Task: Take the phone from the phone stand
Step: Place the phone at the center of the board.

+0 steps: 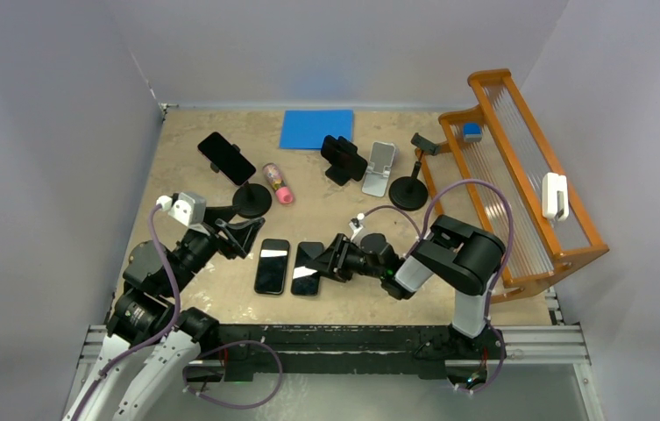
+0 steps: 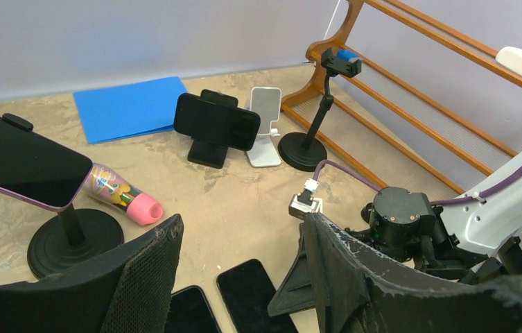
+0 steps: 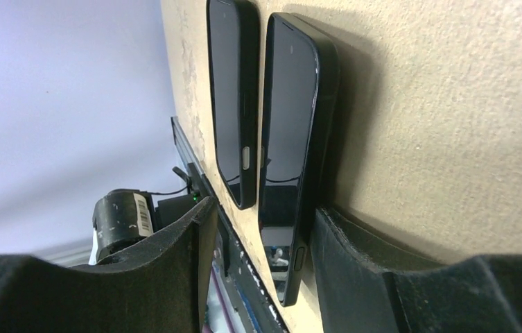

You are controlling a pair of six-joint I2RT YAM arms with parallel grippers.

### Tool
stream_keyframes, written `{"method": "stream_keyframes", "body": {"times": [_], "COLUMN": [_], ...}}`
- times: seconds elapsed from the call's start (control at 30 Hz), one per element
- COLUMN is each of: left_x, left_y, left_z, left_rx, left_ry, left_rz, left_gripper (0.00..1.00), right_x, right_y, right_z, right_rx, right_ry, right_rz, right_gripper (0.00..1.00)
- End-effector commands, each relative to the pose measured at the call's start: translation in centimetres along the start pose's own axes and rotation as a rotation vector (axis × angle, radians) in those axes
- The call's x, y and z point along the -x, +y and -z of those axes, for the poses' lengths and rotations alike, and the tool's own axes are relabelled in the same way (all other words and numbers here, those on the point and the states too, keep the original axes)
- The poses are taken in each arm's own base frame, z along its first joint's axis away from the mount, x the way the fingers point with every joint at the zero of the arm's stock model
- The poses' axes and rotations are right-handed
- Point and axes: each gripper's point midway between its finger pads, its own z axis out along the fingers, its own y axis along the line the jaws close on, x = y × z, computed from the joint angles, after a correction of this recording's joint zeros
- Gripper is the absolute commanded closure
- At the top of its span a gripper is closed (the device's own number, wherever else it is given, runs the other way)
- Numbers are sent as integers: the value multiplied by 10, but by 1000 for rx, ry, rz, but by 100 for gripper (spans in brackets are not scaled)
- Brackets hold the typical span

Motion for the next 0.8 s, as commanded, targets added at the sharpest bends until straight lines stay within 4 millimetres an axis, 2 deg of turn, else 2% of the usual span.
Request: {"method": "stream_keyframes", "body": {"times": [0.0, 0.53, 0.77], "left_x": [4, 3, 2], "left_y": [-1, 1, 0], "left_z": [-3, -3, -4], "left_rx": [-12, -3, -6], "left_ry": [-16, -8, -5], "left_rz": [-22, -20, -19], "left_gripper": [38, 38, 38], "right_x": [3, 8, 25], "right_y": [-32, -44, -26], "right_z": [10, 33, 36], "right_rx": [-105, -151, -162], "right_ry": [-37, -82, -133], "right_rz": [9, 50, 159], "right_gripper": [46, 44, 44]}}
